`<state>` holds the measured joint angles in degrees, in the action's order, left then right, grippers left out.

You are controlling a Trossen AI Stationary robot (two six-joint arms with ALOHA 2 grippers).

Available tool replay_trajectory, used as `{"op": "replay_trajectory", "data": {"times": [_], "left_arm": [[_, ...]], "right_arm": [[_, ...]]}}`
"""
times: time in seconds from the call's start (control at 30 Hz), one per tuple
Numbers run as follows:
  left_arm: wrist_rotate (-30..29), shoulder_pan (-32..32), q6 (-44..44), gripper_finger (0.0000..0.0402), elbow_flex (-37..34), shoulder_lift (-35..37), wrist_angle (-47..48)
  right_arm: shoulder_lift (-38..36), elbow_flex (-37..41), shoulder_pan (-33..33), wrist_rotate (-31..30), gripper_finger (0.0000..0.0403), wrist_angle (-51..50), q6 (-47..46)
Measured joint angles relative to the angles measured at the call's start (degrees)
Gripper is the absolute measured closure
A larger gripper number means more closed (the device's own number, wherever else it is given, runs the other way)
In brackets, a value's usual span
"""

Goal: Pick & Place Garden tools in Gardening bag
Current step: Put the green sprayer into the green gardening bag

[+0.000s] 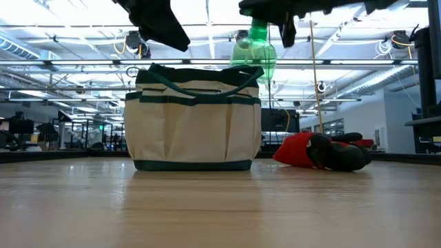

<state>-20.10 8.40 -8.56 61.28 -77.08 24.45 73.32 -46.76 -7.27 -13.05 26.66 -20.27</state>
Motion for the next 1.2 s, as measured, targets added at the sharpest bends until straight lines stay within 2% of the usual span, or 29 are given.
{"op": "replay_trajectory", "data": {"times": [0.13, 0.33, 0.43, 0.6, 0.7, 0.9, 1.2], "left_arm": [[0.0, 0.0, 0.0, 0.0243, 0.0, 0.4, 0.5], [-1.1, 0.0, 0.0, 0.0243, 0.0, 0.4, 1.1], [-1.1, 0.0, 0.0, 0.0243, 0.0, 0.4, 1.2], [-1.0, 0.0, -0.2, 0.0243, 0.0, 0.4, 1.1], [-1.0, 0.0, -0.2, 0.0243, 0.0, 0.5, 1.6], [-1.1, 0.0, -3.1, 0.0243, -0.1, 3.1, 7.6], [-1.5, 0.0, -5.1, 0.0243, 0.0, 8.5, 9.7]], "right_arm": [[0.0, -3.2, -0.9, 0.1, 0.0366, -3.0, 1.9], [0.1, -3.4, -2.4, 1.4, 0.0363, -2.0, 2.8], [1.9, -3.5, -2.7, 1.9, 0.0365, 0.6, 2.8], [7.0, -3.5, -2.5, 9.9, 0.0364, 9.2, 1.7], [10.6, -3.5, -2.5, 11.8, 0.0363, 12.7, 0.9], [15.5, -3.5, -2.5, 11.7, 0.0365, 18.1, -1.8], [22.4, -3.5, -2.2, 11.6, 0.0364, 26.3, -3.8]]}}
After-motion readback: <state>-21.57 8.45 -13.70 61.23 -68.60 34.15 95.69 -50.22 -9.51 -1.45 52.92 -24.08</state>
